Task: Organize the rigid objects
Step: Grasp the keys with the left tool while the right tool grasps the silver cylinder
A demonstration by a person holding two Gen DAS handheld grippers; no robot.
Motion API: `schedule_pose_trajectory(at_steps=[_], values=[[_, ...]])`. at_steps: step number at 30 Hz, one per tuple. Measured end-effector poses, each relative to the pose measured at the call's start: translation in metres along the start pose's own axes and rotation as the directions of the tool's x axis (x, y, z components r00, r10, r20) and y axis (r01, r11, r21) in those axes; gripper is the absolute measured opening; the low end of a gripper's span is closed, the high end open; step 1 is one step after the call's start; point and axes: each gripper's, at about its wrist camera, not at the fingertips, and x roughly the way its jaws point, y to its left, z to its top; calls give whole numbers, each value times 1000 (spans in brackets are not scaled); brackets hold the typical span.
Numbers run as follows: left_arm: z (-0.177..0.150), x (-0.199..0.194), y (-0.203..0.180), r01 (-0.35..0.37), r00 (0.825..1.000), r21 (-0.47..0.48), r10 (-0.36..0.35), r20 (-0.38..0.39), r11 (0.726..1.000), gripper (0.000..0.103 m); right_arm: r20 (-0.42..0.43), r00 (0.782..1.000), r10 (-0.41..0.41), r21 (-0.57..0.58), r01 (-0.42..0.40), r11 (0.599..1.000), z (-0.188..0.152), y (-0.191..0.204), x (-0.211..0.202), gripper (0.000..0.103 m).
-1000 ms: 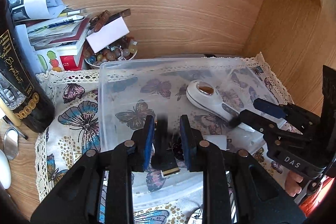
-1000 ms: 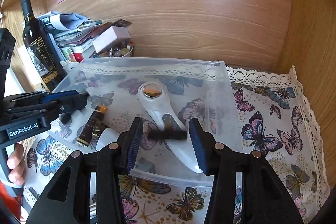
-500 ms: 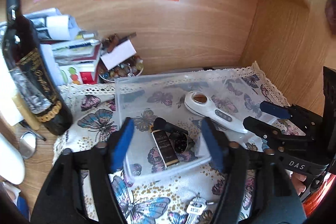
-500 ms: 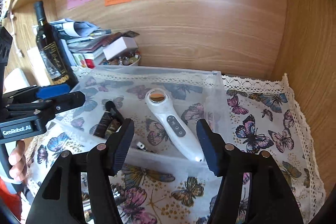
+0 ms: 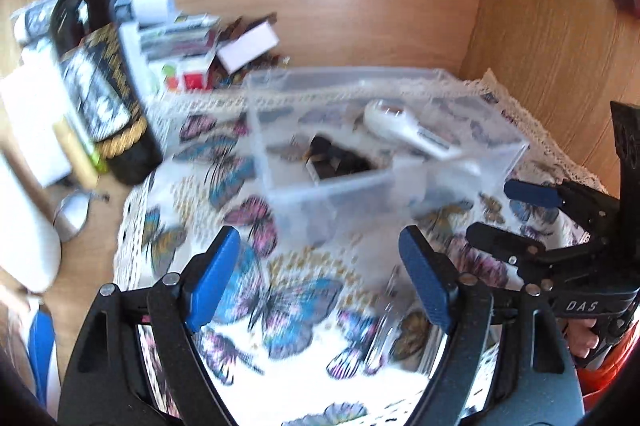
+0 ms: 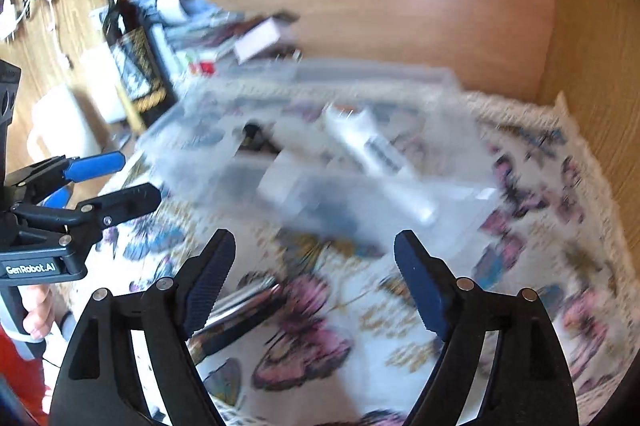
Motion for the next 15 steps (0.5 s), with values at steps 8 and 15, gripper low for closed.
schedule_pose_trajectory(at_steps=[8, 15], values=[[-31, 7, 15, 19, 994, -56, -25, -103, 998, 82, -116, 993, 5, -7, -6, 1000, -19, 26, 31, 84], [-42, 14, -2, 60, 986, -24, -63, -152, 998, 82, -95, 995, -5, -8, 5, 1000, -30, 14, 19, 66]])
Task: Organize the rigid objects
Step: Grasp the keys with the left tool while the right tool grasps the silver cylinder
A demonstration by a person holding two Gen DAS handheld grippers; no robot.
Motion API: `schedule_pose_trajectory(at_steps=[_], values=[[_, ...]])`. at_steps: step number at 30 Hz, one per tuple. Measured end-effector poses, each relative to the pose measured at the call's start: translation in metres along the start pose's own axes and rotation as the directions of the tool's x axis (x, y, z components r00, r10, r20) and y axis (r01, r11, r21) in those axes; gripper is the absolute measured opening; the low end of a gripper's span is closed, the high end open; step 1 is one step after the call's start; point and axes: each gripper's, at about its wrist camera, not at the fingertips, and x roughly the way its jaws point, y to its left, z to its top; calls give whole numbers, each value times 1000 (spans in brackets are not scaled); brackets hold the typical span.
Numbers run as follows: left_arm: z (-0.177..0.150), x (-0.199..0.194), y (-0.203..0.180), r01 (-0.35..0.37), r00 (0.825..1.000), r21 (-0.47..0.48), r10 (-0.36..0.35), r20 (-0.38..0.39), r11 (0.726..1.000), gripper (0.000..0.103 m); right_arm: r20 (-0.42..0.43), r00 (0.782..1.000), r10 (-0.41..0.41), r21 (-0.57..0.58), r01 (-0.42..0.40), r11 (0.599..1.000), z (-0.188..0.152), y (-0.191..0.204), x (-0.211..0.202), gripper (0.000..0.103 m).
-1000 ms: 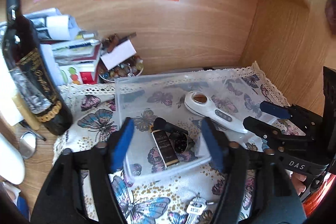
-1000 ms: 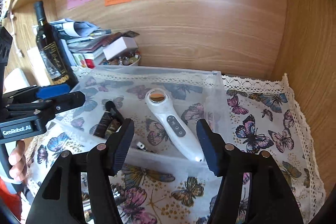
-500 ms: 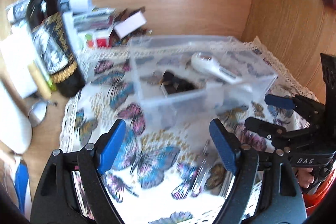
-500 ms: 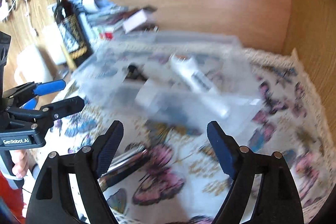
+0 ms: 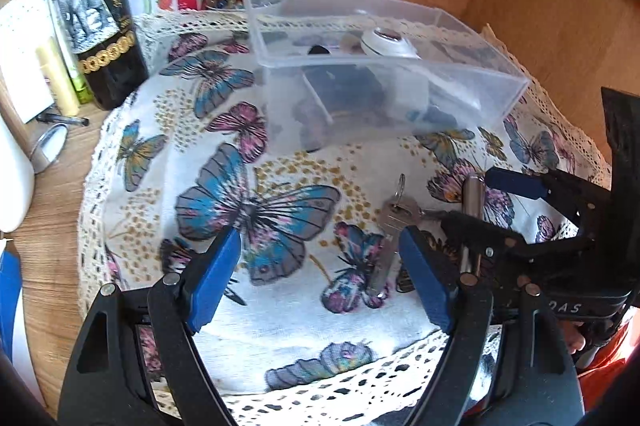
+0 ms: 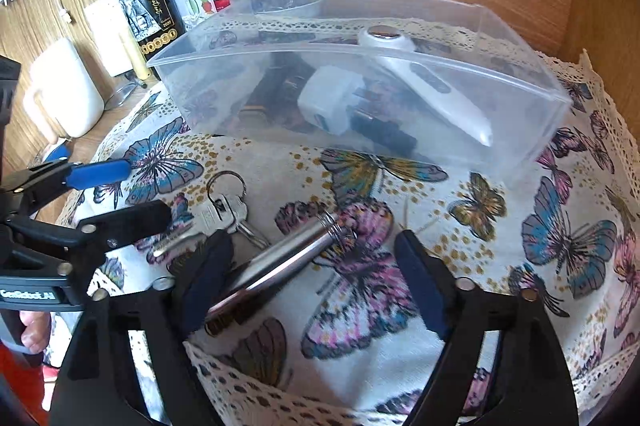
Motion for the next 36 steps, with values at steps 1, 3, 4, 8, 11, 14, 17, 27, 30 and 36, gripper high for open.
schedule_pose_trajectory(at_steps=[1, 3, 4, 8, 11, 14, 17, 27, 30, 36], values=[[0, 2, -4, 11, 1000, 9, -11, -11, 1000, 80, -3, 1000, -4, -2, 4, 1000, 0, -2, -2, 63], [-1, 4, -11, 21, 1000, 34, -21, -13, 999, 79, -8, 1000, -14, -7, 14, 1000, -2, -6, -5, 48], [-1, 4, -15, 26, 1000, 48, -25, -13, 999, 77, -11, 1000, -25, -16, 25, 1000, -3, -7, -6, 44], [1, 11, -33, 36, 999, 109, -34, -23, 993, 66, -12, 999, -48, 3, 48, 999, -4, -15, -12, 39], [5, 16, -42, 20, 1000, 149, -16, -24, 989, 57, 8, 1000, -17, 69, 16, 997, -4, -28, -27, 43], [7, 19, -49, 20, 1000, 181, -17, -21, 983, 41, 47, 999, -18, 99, 13, 995, -7, -33, -45, 55], [6, 19, -50, 31, 999, 195, -29, -14, 980, 26, 52, 998, -25, 91, 21, 996, -15, -29, -53, 59], [-8, 0, -38, 10, 999, 149, -15, 29, 989, 24, -14, 999, 36, 48, -35, 998, -31, -5, -31, 47], [-10, -5, -33, 8, 999, 127, -13, 40, 992, 24, -1, 1000, 22, 23, -22, 999, -27, 0, -25, 34], [-14, -13, -26, 11, 998, 99, -18, 62, 995, 24, 22, 1000, 0, -33, 0, 999, -17, 8, -16, 15]])
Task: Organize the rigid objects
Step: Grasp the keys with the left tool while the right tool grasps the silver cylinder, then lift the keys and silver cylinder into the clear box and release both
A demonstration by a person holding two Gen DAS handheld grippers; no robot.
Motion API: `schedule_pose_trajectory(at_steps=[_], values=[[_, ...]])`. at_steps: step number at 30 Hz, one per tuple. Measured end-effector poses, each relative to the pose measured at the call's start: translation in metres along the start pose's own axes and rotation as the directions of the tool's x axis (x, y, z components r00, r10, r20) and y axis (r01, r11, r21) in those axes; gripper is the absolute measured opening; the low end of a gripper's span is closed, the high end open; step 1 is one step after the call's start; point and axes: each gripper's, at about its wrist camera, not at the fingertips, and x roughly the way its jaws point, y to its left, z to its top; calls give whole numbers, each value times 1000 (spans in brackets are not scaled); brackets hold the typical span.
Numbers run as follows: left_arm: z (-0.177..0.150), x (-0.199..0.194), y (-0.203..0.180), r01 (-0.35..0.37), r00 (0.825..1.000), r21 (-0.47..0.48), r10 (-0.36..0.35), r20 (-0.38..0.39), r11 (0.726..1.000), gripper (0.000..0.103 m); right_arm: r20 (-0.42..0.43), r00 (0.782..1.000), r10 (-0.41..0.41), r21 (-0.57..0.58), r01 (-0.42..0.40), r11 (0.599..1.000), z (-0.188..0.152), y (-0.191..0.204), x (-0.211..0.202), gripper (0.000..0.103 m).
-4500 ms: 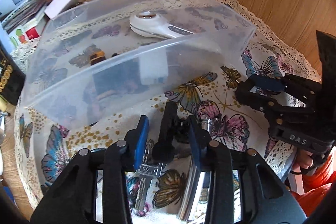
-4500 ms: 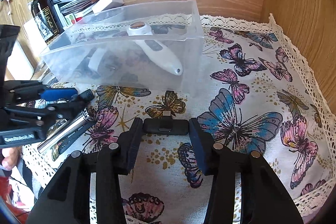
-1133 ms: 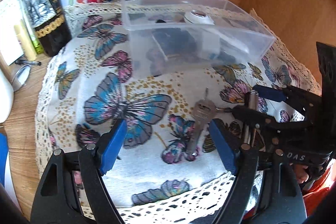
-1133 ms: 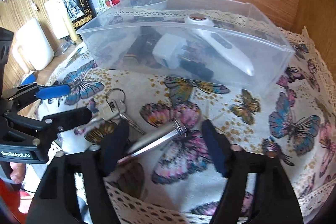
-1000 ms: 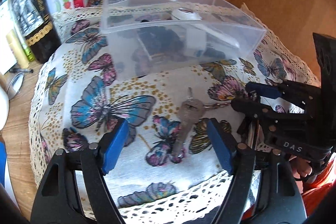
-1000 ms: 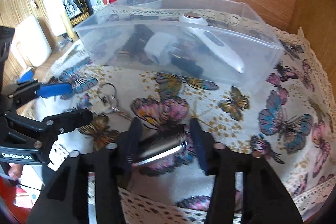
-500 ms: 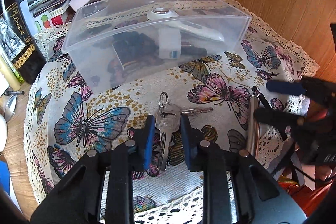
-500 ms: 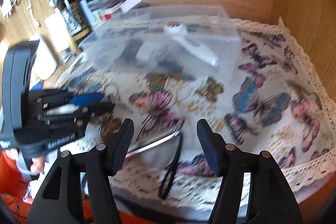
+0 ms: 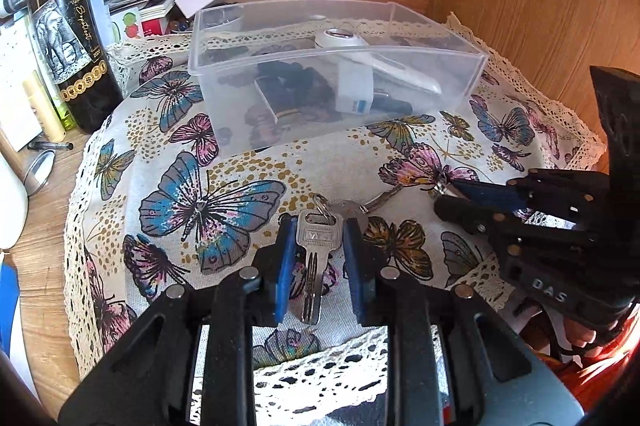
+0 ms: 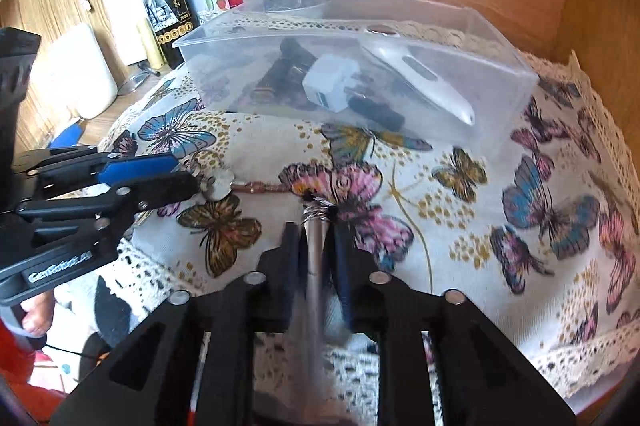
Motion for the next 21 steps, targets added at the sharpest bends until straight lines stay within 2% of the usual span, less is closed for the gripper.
schedule_pose_trajectory(at_steps=[9, 12, 21], values=[[4, -17, -3, -8, 997, -5, 9, 75, 1000, 24, 0, 1000, 9, 25, -9, 1000, -5, -7, -18, 16], [7, -22, -4, -4, 995, -11, 5, 101, 1000, 24, -30, 999, 11, 7, -11, 1000, -12, -4, -13, 16], [19, -39, -9, 6, 985, -16, -3, 172, 1000, 23, 41, 999, -5, 12, 4, 1000, -2, -6, -20, 15]])
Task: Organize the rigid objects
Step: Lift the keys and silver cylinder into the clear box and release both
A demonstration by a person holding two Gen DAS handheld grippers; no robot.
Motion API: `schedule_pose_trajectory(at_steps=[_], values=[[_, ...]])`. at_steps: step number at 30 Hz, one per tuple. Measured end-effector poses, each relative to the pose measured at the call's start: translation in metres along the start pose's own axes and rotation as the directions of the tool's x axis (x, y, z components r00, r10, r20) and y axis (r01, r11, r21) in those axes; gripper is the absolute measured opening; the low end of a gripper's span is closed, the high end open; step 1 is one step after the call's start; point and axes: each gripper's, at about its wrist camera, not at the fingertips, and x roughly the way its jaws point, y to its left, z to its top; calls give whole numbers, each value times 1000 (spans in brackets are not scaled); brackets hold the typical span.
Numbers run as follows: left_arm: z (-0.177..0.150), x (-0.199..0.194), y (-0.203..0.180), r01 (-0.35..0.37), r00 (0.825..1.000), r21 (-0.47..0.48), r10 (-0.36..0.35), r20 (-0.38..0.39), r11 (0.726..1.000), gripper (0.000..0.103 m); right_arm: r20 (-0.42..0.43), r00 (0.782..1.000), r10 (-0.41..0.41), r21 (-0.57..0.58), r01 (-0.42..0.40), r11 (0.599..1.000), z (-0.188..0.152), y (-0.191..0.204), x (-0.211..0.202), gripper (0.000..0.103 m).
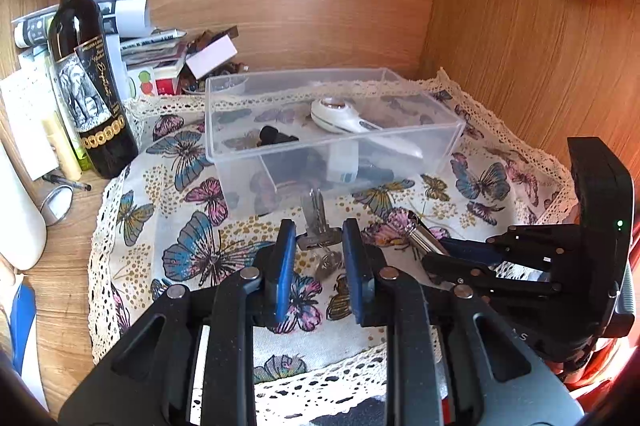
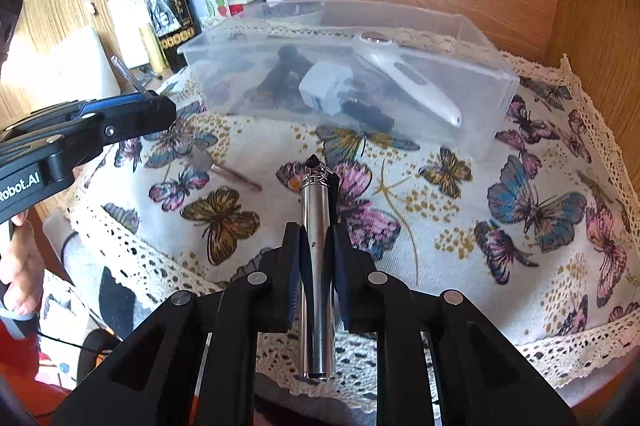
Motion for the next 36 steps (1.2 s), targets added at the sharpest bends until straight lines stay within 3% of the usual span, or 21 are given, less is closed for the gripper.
schedule_pose_trajectory(at_steps=[17, 27, 36], values=[[44, -24, -1, 3, 990, -10, -1, 143, 1000, 23, 227, 973, -48, 9, 47, 999, 62, -26, -48, 15], [83, -43, 5, -13, 970, -21, 18, 241, 1000, 23, 295, 954, -45, -22, 54, 998, 97, -32, -54, 15], [106, -21, 13, -26, 971, -32, 33, 238, 999, 23, 295, 955, -34, -18, 41, 999, 120, -41, -37, 15]])
